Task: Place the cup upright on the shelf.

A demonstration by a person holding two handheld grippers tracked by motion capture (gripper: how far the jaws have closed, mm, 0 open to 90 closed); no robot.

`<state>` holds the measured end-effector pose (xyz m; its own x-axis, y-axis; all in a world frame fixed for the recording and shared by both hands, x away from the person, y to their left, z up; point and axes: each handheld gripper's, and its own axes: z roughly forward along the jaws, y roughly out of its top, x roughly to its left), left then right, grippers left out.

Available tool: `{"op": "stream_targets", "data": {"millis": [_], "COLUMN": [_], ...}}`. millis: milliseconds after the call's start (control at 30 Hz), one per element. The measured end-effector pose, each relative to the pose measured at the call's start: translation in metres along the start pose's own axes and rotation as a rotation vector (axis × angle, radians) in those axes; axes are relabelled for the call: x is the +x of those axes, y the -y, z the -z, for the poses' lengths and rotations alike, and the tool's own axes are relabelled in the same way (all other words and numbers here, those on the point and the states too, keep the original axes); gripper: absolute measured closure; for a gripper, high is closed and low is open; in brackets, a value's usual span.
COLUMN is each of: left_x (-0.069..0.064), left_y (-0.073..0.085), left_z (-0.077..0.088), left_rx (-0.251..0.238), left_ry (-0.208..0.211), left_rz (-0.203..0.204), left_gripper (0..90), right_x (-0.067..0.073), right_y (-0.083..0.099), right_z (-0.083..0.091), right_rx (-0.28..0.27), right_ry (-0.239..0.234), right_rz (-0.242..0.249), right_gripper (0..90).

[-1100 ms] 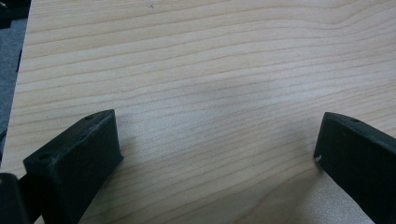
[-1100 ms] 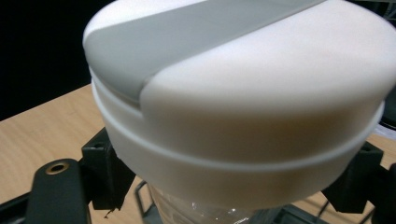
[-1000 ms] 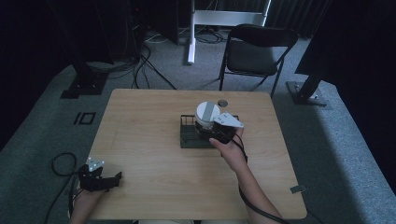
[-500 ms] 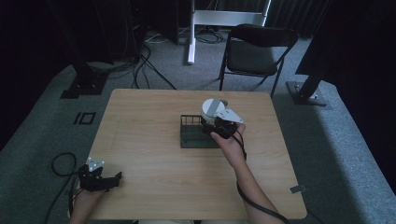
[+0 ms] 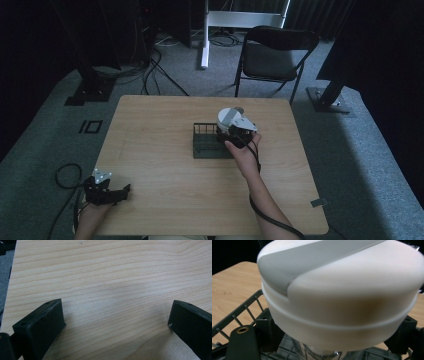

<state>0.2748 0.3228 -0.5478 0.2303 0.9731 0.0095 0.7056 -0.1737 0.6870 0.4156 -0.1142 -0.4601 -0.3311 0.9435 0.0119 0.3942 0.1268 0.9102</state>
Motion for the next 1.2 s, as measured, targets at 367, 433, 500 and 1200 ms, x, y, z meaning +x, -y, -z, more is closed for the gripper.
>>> {"op": "stream_targets", "data": {"millis": [367, 433, 500, 1200], "left_x": [0.0, 0.0, 0.0, 0.0], "left_y": [0.0, 0.0, 0.0, 0.0], "left_z": [0.0, 0.0, 0.0, 0.0], "left_rx": [0.0, 0.0, 0.0, 0.0], "left_ry": [0.0, 0.0, 0.0, 0.0], "left_rz": [0.0, 0.0, 0.0, 0.0], "left_gripper": [0.6, 0.6, 0.6, 0.6], "right_x": [0.002, 0.003, 0.003, 0.002], "right_y": [0.005, 0.006, 0.006, 0.008], "right_z": [-0.007, -0.009, -0.01, -0.015], "right_rx": [0.045, 0.055, 0.056, 0.1], "right_ry": [0.01, 0.014, 0.016, 0.015], "right_rz": [-0.036, -0.033, -0.029, -0.047], "right_gripper": [18.2, 18.2, 18.2, 18.1]}}
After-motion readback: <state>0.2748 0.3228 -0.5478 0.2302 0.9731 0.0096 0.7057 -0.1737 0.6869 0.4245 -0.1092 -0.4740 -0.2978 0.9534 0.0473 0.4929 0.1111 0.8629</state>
